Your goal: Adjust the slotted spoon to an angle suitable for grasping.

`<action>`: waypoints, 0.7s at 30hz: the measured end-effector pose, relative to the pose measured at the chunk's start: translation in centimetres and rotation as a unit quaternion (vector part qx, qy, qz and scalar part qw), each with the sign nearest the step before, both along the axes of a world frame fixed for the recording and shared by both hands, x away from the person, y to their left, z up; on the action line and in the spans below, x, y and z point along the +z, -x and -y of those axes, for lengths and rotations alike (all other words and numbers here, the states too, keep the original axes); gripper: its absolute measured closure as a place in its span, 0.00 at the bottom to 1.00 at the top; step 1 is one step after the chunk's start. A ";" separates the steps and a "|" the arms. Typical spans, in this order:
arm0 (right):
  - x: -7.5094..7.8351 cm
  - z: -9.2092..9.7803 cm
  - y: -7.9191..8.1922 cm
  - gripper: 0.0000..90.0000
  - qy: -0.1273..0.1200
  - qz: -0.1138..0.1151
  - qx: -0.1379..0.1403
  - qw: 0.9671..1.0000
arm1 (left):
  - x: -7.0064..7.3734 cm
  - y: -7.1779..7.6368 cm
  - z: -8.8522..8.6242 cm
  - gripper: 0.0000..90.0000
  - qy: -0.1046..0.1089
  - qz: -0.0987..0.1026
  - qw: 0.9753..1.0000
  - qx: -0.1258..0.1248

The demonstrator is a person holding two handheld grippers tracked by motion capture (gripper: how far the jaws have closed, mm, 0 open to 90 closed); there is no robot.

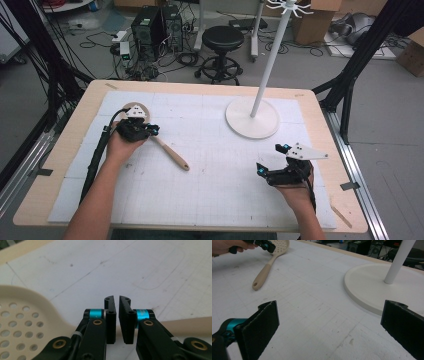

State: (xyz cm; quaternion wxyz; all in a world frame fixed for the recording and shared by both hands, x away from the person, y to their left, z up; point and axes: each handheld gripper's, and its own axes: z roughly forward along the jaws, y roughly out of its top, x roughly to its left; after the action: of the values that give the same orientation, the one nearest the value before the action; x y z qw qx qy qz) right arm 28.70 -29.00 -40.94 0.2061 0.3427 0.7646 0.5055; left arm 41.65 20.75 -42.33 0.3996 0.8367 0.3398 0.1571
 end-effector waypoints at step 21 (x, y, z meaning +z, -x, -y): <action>-0.2 -0.2 0.3 0.00 0.012 -0.004 0.005 1.000 | -0.6 1.0 -0.5 1.00 -0.048 -0.016 0.999 0.012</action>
State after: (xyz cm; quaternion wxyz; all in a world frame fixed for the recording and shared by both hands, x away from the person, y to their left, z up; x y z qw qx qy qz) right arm 28.41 -28.77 -41.15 0.2042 0.3388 0.7729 0.4961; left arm 40.70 21.26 -42.89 0.3515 0.8534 0.3482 0.1640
